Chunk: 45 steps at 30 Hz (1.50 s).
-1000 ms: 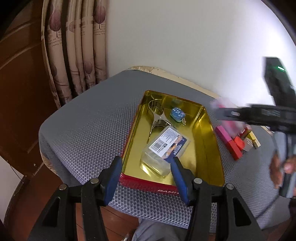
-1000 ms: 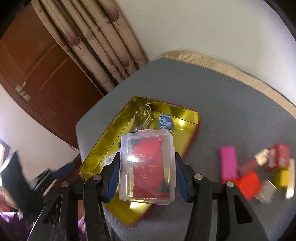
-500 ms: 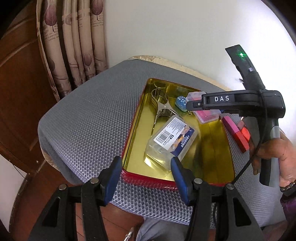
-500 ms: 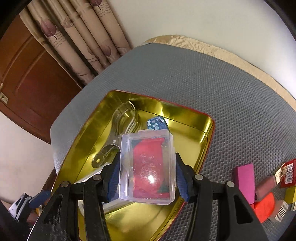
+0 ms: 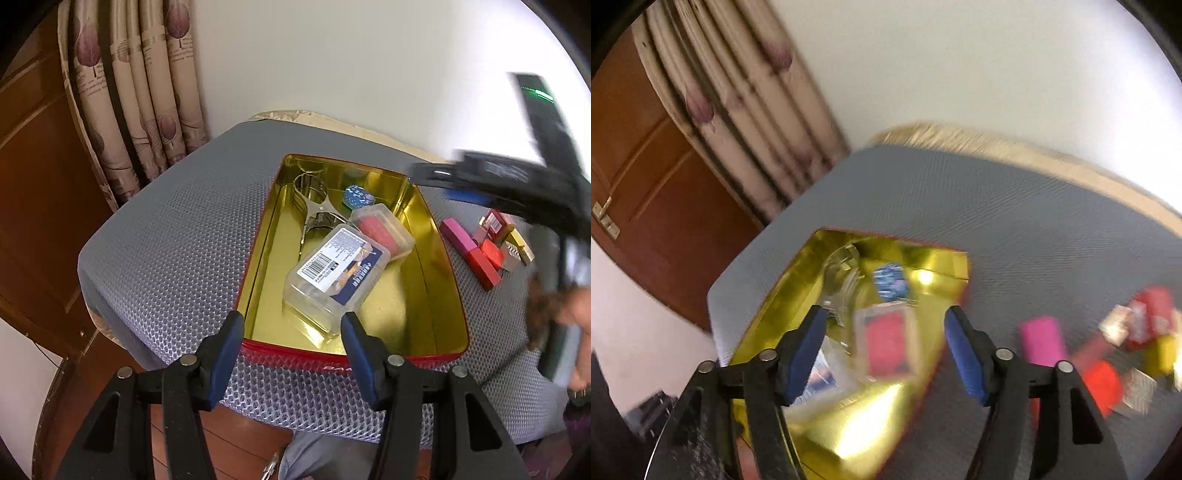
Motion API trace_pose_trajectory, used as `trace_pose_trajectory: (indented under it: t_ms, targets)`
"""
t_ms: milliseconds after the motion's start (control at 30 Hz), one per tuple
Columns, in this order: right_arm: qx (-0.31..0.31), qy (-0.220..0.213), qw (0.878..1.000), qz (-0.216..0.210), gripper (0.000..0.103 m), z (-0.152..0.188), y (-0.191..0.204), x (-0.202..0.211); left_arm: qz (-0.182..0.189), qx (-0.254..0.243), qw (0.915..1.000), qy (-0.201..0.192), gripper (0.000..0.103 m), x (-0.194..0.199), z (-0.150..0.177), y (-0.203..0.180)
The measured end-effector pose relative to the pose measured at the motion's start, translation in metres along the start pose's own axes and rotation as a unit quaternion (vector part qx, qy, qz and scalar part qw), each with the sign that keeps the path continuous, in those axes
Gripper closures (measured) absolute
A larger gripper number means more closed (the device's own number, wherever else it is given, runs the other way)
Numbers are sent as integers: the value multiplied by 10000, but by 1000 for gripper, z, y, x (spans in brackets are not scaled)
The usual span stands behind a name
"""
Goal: Organize rigid objects
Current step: 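Carry the clear red-card box with the right tool into the tin and release, then move the left tool to the red block and grasp it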
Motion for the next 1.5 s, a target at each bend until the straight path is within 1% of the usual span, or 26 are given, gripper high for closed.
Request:
trace_pose_trajectory:
  t_ms: [33,67,100,133,167,200,267,300,367,433,467,500,533,600,667,767,867,933,1000,1067,1100,1167,1300,1367,1500]
  targets:
    - [-4,-167,9994,295,32,11,-6,19,3,-42,10000,-17,47,1,1,-1]
    - [-39,-306,9973,661,25,26,-15,39,28,-112,9999,-38,47,3,2,-4]
    - [-67,-376,9952,902,18,34,-21,50,65,-171,9998,-50,47,4,3,-7]
    - [-100,-469,9895,1361,16,52,-34,70,108,-224,9997,-67,47,6,4,-10]
    - [-98,-490,9842,1696,15,65,-44,85,180,-312,9993,-99,47,9,6,-14]
    - [-81,-451,9779,2039,13,81,-57,99,238,-402,9988,-127,47,11,8,-18]
    - [-99,-113,9612,2755,12,117,-93,125,283,-623,9975,-150,45,16,15,-31]
    - [-170,25,9544,2980,12,131,-110,136,295,-785,9964,-137,45,17,19,-39]
    - [-273,141,9445,3269,12,152,-132,155,301,-1090,9935,-108,45,19,28,-55]
    - [-335,325,9270,3720,12,173,-155,172,388,-1511,9877,-85,45,20,41,-77]
    - [-350,374,9227,3820,12,180,-161,176,445,-1702,9844,-30,45,20,47,-88]
    - [-435,393,9217,3835,12,191,-169,181,506,-1847,9815,40,45,21,53,-100]
    - [-527,378,9238,3773,12,200,-177,184,619,-1980,9781,167,45,20,58,-117]
    - [-777,412,9294,3584,9,211,-185,184,836,-2005,9751,446,45,16,59,-140]
    - [-851,235,9323,3508,9,212,-185,191,990,-1812,9756,744,45,5,53,-163]
    - [-846,92,9378,3365,4,210,-183,194,1076,-1501,9761,1147,45,-19,38,-192]
    - [-960,77,9433,3176,4,213,-185,194,908,-1284,9778,1386,45,-48,24,-211]
    - [-1037,24,9456,3084,4,212,-188,194,989,-1094,9751,1655,45,-66,17,-221]
    - [-1062,-33,9474,3020,4,213,-188,196,995,-924,9737,1830,45,-78,13,-225]
    - [-1062,-47,9486,2982,4,212,-183,196,1118,-837,9680,2084,45,-90,12,-232]
    - [-1061,-40,9491,2966,4,211,-183,193,1117,-796,9664,2176,45,-94,12,-235]
    - [-1062,-16,9503,2926,4,209,-183,190,1063,-733,9661,2236,45,-102,11,-238]
    - [-1061,3,9523,2860,4,209,-183,189,899,-790,9661,2288,45,-119,7,-245]
    - [-1063,31,9528,2844,4,209,-183,187,815,-808,9640,2397,45,-129,7,-248]
    - [-1078,60,9537,2808,4,209,-184,185,938,-562,9621,2497,45,-138,2,-246]
Point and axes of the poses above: each gripper's, at about its wrist camera, not at the fingertips, and x roughly against the way its jaws point, y to its left, z to its underside, the point moved 5 cm from there along -x, roughly the way its jaws point, and after that the axes turned 14 degrees about x, right-handed, at the moved point
